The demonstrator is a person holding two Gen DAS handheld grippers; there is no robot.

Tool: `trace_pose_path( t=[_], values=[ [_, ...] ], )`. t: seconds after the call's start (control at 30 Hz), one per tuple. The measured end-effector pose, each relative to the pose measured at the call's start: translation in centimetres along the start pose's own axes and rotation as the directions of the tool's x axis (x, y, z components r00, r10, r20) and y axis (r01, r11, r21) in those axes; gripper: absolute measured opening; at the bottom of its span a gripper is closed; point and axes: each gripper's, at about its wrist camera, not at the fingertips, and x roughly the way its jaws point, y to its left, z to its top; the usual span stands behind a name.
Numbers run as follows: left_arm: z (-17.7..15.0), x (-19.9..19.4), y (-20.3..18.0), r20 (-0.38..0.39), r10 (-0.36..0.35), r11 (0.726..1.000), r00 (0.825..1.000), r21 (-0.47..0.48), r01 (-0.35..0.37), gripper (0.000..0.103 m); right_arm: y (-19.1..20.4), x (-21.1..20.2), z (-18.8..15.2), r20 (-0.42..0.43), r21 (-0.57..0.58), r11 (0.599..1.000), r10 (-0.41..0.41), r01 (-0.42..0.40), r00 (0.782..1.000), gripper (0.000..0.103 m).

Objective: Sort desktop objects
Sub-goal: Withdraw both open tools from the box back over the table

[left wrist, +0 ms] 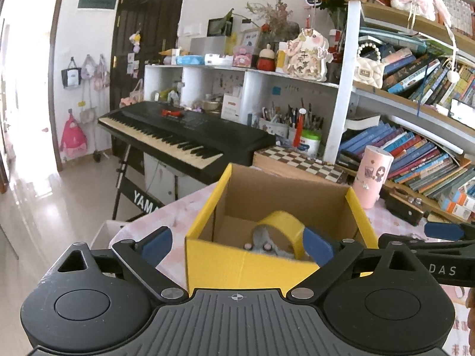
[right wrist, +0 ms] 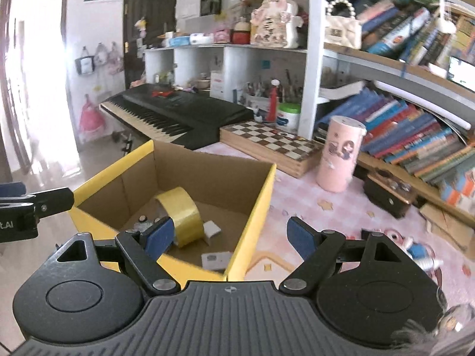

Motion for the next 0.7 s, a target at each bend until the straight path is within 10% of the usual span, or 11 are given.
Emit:
trace_pose_path(
  t=[0.7],
  values=[
    [-5.3,-6.2,2.6,-0.078,-0.033,0.999,0.996,0.007,0.034,0.097,6.2,-7.1,-7.0,-0.026,0.082,0.992,-0.097,0.099,0.995,0.082]
  ],
)
